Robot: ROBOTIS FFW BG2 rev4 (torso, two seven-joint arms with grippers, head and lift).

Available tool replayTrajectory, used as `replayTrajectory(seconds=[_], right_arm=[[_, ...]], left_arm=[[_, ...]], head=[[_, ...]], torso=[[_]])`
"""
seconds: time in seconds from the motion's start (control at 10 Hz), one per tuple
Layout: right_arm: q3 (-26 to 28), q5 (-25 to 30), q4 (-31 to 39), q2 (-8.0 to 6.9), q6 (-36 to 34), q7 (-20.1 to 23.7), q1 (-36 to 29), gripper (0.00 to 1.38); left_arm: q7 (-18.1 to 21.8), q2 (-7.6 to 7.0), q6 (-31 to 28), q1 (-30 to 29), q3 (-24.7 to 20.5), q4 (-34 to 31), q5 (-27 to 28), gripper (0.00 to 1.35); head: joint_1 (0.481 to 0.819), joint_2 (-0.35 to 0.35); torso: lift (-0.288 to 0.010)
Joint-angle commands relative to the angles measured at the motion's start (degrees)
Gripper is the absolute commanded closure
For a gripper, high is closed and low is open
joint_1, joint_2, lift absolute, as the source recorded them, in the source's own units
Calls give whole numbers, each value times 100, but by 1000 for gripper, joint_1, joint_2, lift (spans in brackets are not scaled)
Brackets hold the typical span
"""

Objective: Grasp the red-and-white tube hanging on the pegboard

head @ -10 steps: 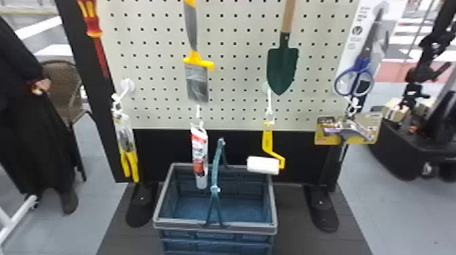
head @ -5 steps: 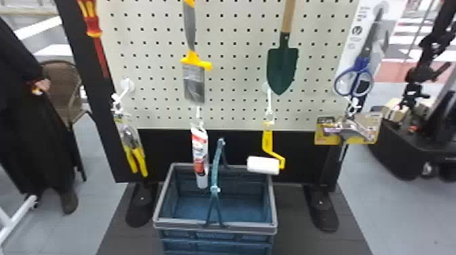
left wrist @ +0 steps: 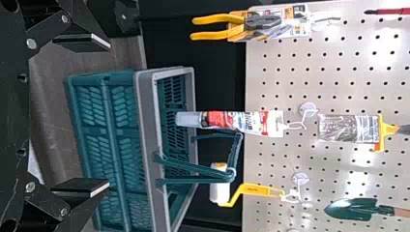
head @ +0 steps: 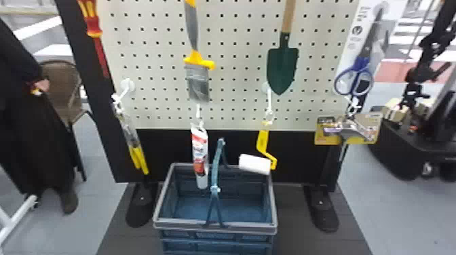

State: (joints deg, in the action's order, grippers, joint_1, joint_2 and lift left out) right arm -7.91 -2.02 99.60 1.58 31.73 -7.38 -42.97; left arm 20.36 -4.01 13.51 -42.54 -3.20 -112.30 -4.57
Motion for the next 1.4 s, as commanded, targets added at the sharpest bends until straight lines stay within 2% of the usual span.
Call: replayTrajectory(seconds=[0.0,0.3,0.6,0.8,1.1,1.3], right_arm=[[0,0,-11,0,0,0,0,262],[0,0,-11,0,0,9,12,262],[-53,-18,-39,0,0,9,24,262],[-53,-26,-39,0,0,17,49,262],[-62,-26,-39,0,0,44,49,262],[-62,-26,-53,0,0,61,61,262]], left_arm=[[117,-153,-59,424,91,324,-255,291],[829,-161,-490,1420,-6,774,-220,291],[1277,-205,-753,2479,-102,1309,-106,291],[1374,-276,-894,3081,12,1801,-167,292],[1567,-407,-1114,4226,469,2673,-273,291],[1567,-460,-982,4890,689,3221,-255,291]], head=[[549,0],[549,0],[549,0],[549,0],[549,0],[549,0]], torso=[[-100],[-100],[-100],[-100],[-100],[-100]])
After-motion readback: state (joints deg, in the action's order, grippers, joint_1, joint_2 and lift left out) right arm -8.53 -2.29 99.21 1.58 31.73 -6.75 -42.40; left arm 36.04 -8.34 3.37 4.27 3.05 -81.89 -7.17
